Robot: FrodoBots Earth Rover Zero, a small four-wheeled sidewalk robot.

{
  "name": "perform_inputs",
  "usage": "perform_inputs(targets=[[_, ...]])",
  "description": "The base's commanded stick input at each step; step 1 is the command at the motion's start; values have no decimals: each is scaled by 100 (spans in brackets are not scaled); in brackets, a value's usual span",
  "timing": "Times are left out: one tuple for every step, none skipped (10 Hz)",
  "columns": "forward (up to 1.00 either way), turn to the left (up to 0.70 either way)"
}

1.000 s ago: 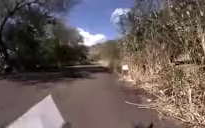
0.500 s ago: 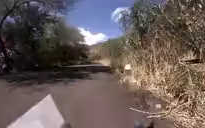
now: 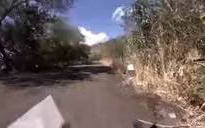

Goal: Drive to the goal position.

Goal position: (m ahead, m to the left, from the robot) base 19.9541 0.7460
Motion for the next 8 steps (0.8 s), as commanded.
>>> perform_inputs(targets=[[50, 0], [50, 0], [50, 0], [50, 0], [50, 0], [50, 0], [50, 0], [50, 0]])
